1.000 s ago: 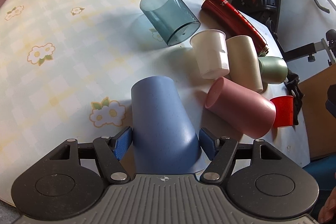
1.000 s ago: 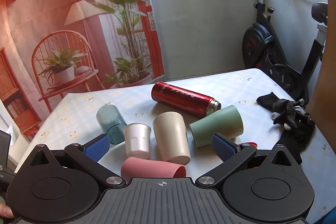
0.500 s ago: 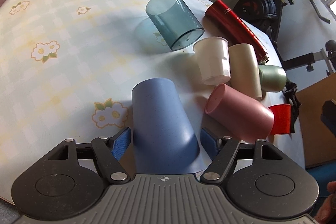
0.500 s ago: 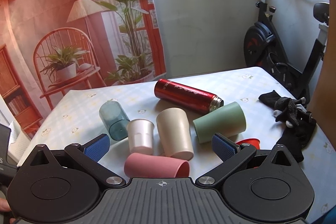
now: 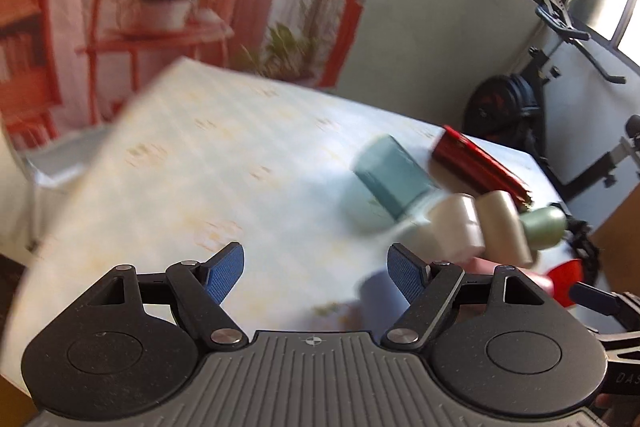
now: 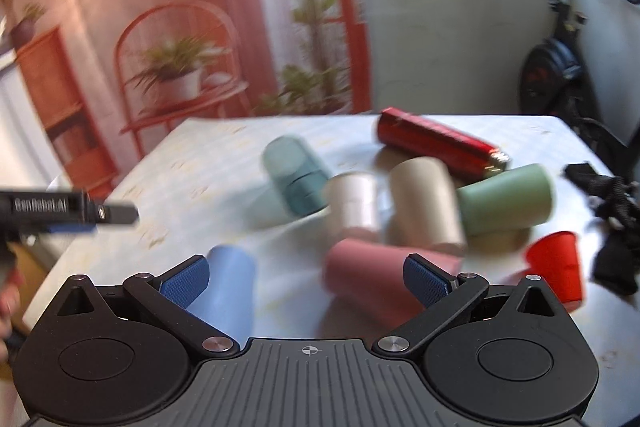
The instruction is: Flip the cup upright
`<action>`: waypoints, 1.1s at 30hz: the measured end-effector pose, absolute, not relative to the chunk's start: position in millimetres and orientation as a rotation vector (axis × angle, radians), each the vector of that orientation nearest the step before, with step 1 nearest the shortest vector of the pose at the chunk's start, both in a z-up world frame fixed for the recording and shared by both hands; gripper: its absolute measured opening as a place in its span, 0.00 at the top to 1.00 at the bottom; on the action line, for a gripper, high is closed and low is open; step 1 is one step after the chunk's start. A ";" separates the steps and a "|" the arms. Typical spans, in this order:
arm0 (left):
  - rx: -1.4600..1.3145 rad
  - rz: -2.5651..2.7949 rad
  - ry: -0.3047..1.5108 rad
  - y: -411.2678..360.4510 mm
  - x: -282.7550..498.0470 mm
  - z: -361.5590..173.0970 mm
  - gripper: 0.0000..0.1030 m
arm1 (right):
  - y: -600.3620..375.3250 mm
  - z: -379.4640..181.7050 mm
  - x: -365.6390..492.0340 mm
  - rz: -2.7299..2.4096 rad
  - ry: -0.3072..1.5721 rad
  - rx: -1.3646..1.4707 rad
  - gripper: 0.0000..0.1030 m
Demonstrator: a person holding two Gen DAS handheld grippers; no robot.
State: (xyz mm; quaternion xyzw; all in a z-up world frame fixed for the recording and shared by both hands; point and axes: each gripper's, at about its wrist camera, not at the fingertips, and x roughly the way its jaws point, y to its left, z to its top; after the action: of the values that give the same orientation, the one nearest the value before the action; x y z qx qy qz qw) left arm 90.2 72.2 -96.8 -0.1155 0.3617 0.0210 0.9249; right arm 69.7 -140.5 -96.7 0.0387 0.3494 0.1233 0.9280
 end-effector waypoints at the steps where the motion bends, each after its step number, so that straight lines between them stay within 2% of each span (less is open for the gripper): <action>1: -0.215 0.067 0.725 77.7 85.8 -95.1 0.21 | -132.3 -98.8 68.5 0.266 0.721 0.072 0.01; 11: -0.130 0.252 0.639 126.0 53.9 -87.4 0.21 | -66.0 -121.7 63.3 0.332 0.753 -0.015 0.02; 14: -0.154 0.259 0.636 135.3 49.2 -85.8 0.21 | -60.2 -128.5 62.0 0.332 0.764 -0.004 0.06; 24: -0.167 0.266 0.619 137.3 36.3 -92.0 0.21 | -61.7 -153.4 64.8 0.293 0.776 0.016 0.07; 28: -0.170 0.261 0.613 134.7 33.1 -94.2 0.21 | -56.4 -164.1 62.3 0.297 0.798 -0.010 0.10; 33: -0.173 0.259 0.620 131.1 32.5 -97.7 0.21 | -55.3 -173.7 59.9 0.280 0.812 -0.023 0.20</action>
State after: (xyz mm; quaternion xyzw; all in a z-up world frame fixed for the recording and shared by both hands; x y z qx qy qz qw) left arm 32.5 131.1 -97.7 -0.0847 0.3039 0.1270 0.9404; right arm 59.9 -55.3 -173.7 -0.0111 0.3938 0.1358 0.9091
